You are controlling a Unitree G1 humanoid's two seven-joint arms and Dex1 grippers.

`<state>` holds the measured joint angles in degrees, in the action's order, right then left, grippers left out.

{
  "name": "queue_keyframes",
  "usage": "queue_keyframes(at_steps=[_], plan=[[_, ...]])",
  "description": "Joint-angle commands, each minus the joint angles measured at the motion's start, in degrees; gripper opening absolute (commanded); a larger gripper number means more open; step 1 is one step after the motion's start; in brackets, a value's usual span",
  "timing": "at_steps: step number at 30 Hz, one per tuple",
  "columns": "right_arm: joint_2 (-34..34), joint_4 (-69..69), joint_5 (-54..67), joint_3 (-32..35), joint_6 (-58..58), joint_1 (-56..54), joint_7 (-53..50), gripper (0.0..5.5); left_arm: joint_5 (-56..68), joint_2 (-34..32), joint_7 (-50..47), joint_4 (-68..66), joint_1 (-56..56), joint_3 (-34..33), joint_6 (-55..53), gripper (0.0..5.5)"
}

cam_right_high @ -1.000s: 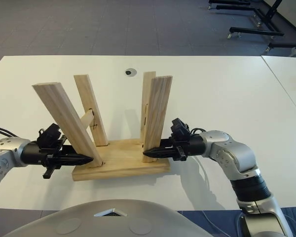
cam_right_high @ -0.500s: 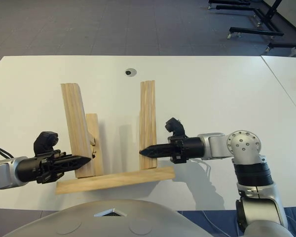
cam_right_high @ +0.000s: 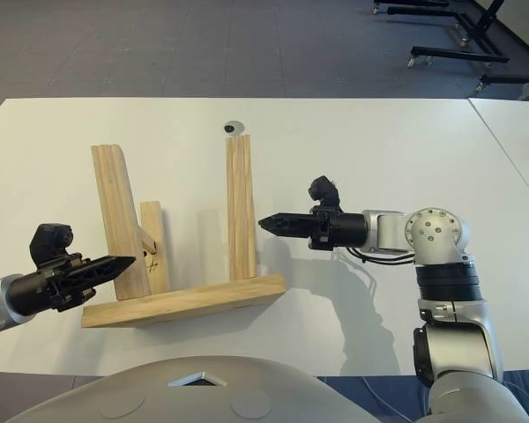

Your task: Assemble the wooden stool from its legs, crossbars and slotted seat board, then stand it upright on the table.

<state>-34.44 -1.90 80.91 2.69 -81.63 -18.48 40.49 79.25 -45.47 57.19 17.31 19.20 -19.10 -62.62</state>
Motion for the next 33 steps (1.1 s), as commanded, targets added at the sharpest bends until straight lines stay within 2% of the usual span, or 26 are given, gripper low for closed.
queue_keyframes(at_steps=[1,4,12,18,22,25,28,33], plan=[[1.5,-3.8,6.0,1.9,-1.0,-0.1,-6.8,5.02,-2.8,-0.9,3.3,-0.1,-1.0,2.1,-0.1,2.68],[2.0,-4.2,9.0,2.0,-0.4,0.1,-10.3,5.38,-3.1,-1.3,3.4,-1.4,-2.0,1.8,-1.0,2.68],[1.2,-4.2,13.9,1.3,1.2,0.4,-15.2,5.38,-9.6,-5.7,10.0,-2.2,1.1,2.5,0.4,2.68],[1.9,-3.8,13.7,2.1,4.1,-1.6,-15.2,5.38,-12.4,-5.0,12.6,-0.7,4.4,-2.9,4.6,2.68],[2.9,-4.8,9.7,3.8,8.7,-3.9,-14.1,5.38,-15.6,-4.5,14.1,-1.5,6.2,-8.9,10.3,2.68],[1.0,-6.9,6.0,5.6,10.9,-2.7,-10.7,5.38,-20.2,-5.5,16.9,-3.0,9.0,-11.8,14.7,2.68],[-6.7,-15.5,1.5,13.9,14.1,9.2,0.6,5.38,-26.6,-5.9,19.6,-4.6,11.2,-12.8,20.7,2.68],[-12.0,-10.3,-18.7,9.1,29.6,16.4,19.8,5.38,-35.3,-6.9,20.9,-7.5,12.3,-11.8,27.8,2.68]])
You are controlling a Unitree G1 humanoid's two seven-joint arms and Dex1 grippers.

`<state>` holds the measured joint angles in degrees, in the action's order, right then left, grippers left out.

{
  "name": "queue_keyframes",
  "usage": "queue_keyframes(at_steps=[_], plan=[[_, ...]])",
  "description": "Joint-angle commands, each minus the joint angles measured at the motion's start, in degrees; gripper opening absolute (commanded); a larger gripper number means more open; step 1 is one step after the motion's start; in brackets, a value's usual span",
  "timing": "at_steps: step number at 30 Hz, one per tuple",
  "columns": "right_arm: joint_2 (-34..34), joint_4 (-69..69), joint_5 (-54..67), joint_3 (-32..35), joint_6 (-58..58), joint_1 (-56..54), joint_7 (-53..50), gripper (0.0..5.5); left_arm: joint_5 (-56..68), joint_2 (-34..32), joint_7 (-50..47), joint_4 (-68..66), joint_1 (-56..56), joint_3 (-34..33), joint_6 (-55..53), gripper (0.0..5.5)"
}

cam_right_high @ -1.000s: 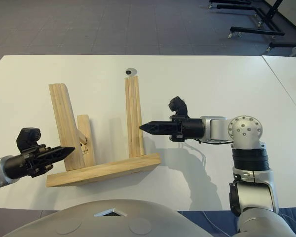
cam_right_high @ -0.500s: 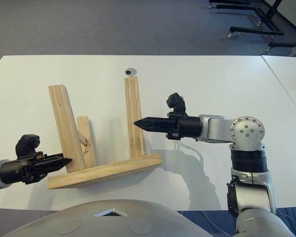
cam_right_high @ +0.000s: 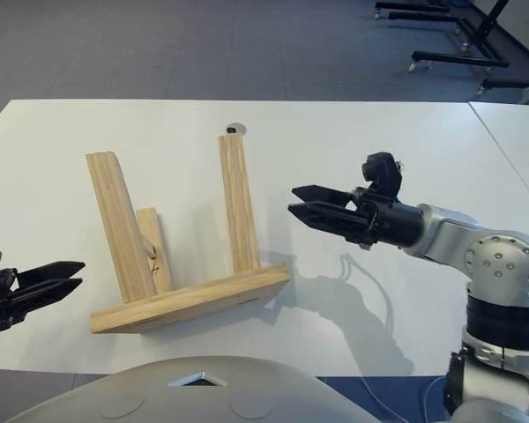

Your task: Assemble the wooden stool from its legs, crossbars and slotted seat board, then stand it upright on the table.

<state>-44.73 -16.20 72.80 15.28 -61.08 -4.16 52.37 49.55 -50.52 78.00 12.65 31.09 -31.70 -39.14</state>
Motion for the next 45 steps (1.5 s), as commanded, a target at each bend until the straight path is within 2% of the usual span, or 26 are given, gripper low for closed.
queue_keyframes(at_steps=[1,3,7,14,27,36,42,45], plan=[[-1.7,5.5,-15.9,-5.2,14.6,2.6,10.5,5.38,-8.6,-1.8,-0.7,-4.1,0.2,1.0,7.0,2.68],[-1.1,8.3,-24.7,-7.3,25.3,3.8,14.7,5.38,-17.1,-1.6,-2.3,-4.7,1.7,1.9,16.2,2.68],[-1.6,13.4,-34.7,-9.1,39.5,5.1,22.0,5.38,-25.0,-0.7,-5.0,-5.5,0.9,2.7,26.1,2.68],[2.1,18.0,-47.6,-15.7,59.4,6.2,26.9,5.38,-30.6,0.9,-7.4,-1.5,-0.4,8.8,34.9,2.68],[8.1,27.0,-52.5,-19.9,67.3,6.6,24.9,5.38,-31.6,-0.5,-6.0,3.6,1.7,12.2,35.3,2.68],[12.4,53.4,-57.0,-20.4,85.6,1.6,29.1,4.02,-31.7,-0.8,-6.2,6.7,2.8,12.9,34.0,2.68],[12.2,51.3,-57.4,-21.8,88.6,1.2,29.6,4.02,-31.5,-1.8,-5.0,7.5,4.0,12.5,34.3,2.68],[11.7,43.3,-54.9,-23.4,84.6,2.3,31.8,4.02,-32.6,-2.7,-3.6,7.8,5.0,14.7,35.1,2.68]])
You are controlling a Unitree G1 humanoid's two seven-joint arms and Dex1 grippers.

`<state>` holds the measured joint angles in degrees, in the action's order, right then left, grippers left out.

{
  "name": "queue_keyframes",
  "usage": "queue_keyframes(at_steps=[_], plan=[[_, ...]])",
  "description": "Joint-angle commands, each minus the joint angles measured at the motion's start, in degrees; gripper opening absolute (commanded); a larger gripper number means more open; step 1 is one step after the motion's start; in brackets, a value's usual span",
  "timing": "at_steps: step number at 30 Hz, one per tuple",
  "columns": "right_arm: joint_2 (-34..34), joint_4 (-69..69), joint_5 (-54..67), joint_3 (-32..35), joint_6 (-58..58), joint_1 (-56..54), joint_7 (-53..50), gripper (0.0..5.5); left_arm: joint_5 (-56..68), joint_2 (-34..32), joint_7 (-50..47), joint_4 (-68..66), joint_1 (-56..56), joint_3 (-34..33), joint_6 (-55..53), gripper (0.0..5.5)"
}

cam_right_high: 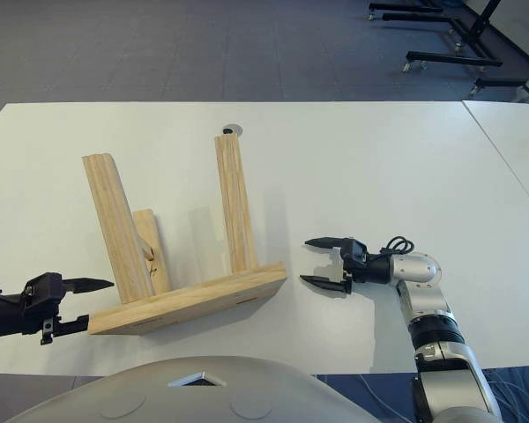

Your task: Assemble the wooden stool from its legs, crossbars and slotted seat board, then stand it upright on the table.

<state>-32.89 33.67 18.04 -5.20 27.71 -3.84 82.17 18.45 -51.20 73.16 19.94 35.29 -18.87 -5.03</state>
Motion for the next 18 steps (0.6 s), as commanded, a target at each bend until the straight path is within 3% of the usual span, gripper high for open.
queue_keyframes(at_steps=[1,7,18], plan=[[-0.6,-9.7,0.7,-3.8,-6.6,2.3,2.9,4.02,-1.8,-2.2,1.7,0.9,1.2,2.6,1.2,2.68],[-2.0,-23.3,3.6,-6.5,-20.4,1.3,4.2,4.02,-1.6,-1.6,0.8,2.2,0.1,6.4,1.0,2.68],[-2.2,-26.9,-0.1,-8.9,-21.5,1.5,1.6,4.02,-1.1,-1.7,-0.9,5.3,5.1,7.4,-1.5,2.68]])
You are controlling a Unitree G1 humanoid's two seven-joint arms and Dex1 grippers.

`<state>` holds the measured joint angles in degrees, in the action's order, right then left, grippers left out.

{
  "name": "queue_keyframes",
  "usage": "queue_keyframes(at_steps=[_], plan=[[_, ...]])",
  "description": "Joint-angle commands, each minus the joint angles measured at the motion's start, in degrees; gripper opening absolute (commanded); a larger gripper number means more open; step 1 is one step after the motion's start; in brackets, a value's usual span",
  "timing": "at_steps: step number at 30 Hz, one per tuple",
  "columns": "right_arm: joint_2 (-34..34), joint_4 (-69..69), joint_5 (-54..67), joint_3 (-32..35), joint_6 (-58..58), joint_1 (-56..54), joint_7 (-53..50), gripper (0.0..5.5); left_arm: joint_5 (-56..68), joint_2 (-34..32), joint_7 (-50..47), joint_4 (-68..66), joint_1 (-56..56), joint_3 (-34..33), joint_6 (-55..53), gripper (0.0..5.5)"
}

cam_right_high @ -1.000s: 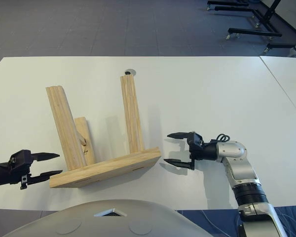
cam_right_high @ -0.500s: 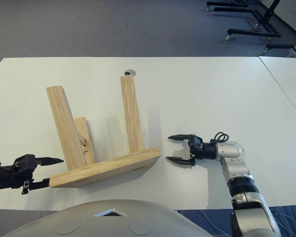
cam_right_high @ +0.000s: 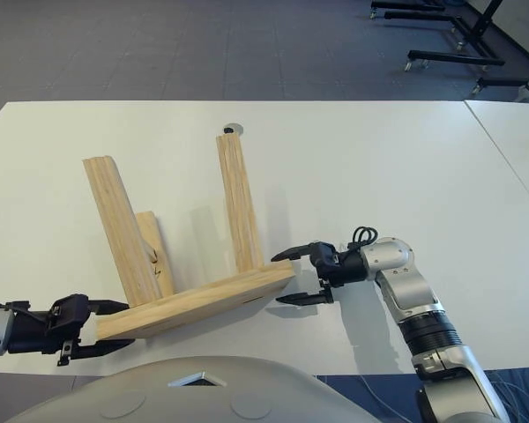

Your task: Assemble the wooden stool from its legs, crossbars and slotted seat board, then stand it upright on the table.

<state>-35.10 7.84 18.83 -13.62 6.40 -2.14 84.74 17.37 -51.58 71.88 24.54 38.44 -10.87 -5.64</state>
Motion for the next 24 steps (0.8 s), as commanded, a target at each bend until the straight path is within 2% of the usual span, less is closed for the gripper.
queue_keyframes(at_steps=[1,5,13,18,20,24], plan=[[0.2,-1.3,-1.0,-0.6,-0.5,-0.2,-1.3,4.02,0.2,-1.7,0.7,1.0,2.4,-0.8,-1.2,2.68],[0.4,-0.8,-0.5,-0.8,0.0,0.1,-1.4,4.02,0.0,-2.5,0.9,1.5,3.0,-1.0,-1.7,2.68],[0.3,-0.7,0.5,-0.3,0.1,0.6,-0.9,4.02,0.4,2.6,-4.4,4.1,0.9,3.7,-1.8,2.68],[1.4,0.7,0.3,-0.8,0.5,0.5,-1.1,4.02,0.3,3.1,-6.0,5.3,1.3,5.4,-3.1,2.68],[1.6,0.9,0.6,-0.9,0.5,0.4,-0.7,3.72,0.3,3.2,-6.5,5.3,1.0,5.8,-3.5,2.68],[2.4,0.2,1.1,-1.2,-0.2,0.8,-0.3,3.08,0.8,3.3,-7.1,4.7,-0.2,6.6,-3.9,2.21]])
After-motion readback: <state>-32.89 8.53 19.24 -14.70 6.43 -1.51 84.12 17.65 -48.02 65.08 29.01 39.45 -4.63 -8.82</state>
